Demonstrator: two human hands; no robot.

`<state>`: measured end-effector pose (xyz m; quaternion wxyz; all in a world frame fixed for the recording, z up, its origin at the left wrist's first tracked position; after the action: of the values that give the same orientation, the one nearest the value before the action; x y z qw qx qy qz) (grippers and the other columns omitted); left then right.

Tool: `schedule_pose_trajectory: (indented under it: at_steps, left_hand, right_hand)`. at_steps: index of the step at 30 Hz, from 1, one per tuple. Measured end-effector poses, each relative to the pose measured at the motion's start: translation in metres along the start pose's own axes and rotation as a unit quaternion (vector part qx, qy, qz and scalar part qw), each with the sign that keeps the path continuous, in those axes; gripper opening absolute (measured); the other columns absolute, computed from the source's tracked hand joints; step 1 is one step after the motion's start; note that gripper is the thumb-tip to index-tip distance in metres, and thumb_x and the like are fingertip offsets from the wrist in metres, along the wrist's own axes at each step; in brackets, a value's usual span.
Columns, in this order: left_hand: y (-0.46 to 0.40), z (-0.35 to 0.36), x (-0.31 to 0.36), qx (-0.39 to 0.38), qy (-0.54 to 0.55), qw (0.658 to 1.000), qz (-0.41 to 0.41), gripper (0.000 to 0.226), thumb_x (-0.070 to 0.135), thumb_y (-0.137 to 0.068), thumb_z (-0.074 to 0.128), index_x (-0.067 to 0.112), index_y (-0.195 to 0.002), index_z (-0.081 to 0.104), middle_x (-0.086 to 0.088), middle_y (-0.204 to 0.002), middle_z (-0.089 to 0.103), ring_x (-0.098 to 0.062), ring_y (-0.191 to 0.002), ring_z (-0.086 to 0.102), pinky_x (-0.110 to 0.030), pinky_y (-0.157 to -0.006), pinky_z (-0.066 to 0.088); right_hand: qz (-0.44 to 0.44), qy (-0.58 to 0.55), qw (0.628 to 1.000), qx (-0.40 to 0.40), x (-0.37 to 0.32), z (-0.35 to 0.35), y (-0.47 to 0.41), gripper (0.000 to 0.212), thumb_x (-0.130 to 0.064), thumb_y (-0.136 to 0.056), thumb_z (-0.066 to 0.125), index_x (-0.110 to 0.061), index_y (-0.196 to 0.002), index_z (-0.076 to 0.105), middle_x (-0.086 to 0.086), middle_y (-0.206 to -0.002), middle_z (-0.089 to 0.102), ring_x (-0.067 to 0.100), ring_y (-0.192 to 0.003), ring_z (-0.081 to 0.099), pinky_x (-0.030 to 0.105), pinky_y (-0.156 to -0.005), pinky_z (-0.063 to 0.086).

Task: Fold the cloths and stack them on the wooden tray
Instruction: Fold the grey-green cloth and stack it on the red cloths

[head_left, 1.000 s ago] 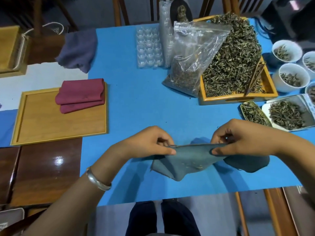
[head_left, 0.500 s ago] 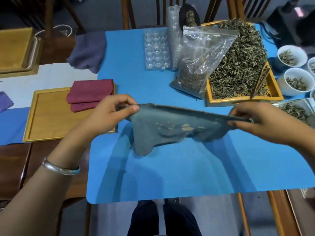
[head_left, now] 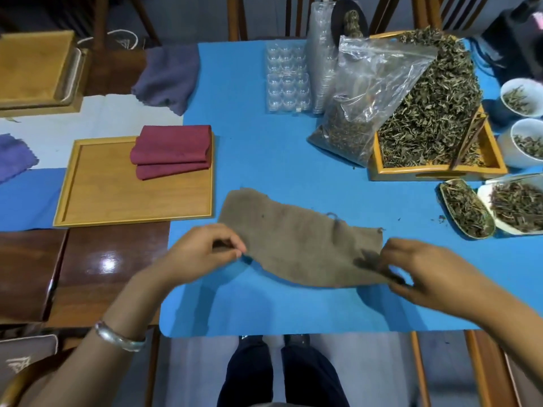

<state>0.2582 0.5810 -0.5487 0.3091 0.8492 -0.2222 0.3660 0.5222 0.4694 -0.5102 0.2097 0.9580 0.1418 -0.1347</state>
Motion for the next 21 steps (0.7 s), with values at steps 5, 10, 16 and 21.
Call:
schedule_pose_trajectory:
  at_steps: [5, 10, 16, 21]
  left_hand:
    - [0.031, 0.023, -0.049, 0.096, 0.021, 0.991, -0.088, 0.026, 0.008, -0.085, 0.064, 0.033, -0.078, 0.068, 0.010, -0.089, 0.069, -0.001, -0.079, 0.063, -0.012, -0.075, 0.046]
    - [0.053, -0.008, -0.076, 0.308, 0.001, 0.935, -0.175, 0.023, 0.016, -0.086, 0.064, 0.019, -0.108, 0.062, 0.001, -0.108, 0.060, -0.012, -0.089, 0.060, -0.028, -0.083, 0.047]
    - [0.028, 0.004, -0.073, 0.295, 0.035, 0.933, -0.202, 0.046, 0.027, -0.086, 0.066, 0.013, -0.128, 0.050, -0.009, -0.125, 0.047, -0.013, -0.091, 0.055, -0.027, -0.082, 0.043]
    - [0.014, 0.010, -0.072, 0.279, -0.003, 0.934, -0.224, 0.035, 0.029, -0.085, 0.066, 0.015, -0.114, 0.052, -0.001, -0.098, 0.056, -0.017, -0.080, 0.053, -0.031, -0.070, 0.038]
  right_hand:
    - [0.089, -0.073, 0.989, -0.093, 0.014, 0.076, 0.022, 0.042, -0.070, -0.075, 0.053, -0.035, -0.096, 0.061, -0.021, -0.104, 0.050, 0.002, -0.090, 0.057, 0.023, -0.073, 0.047]
    - [0.256, -0.203, 0.933, 0.151, 0.063, 0.069, 0.037, 0.009, -0.028, -0.087, 0.064, -0.024, -0.094, 0.060, -0.004, -0.091, 0.057, 0.018, -0.080, 0.064, 0.034, -0.068, 0.051]
    - [0.397, -0.333, 0.809, 0.277, 0.101, 0.076, 0.029, 0.027, -0.022, -0.086, 0.068, -0.010, -0.109, 0.060, 0.004, -0.090, 0.064, 0.018, -0.075, 0.060, 0.029, -0.063, 0.040]
    - [0.421, -0.347, 0.786, 0.291, 0.099, 0.073, 0.011, 0.028, -0.028, -0.080, 0.072, -0.016, -0.098, 0.054, -0.002, -0.076, 0.061, 0.019, -0.071, 0.059, 0.028, -0.057, 0.037]
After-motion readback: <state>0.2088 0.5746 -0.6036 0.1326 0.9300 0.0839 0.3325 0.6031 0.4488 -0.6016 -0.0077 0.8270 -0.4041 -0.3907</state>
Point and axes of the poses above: each hand's wrist, its own y-axis away from the middle knuckle, its own z-axis out of the palm, x = y × z, the point moved 10 cm from there along -y, towards the middle knuckle
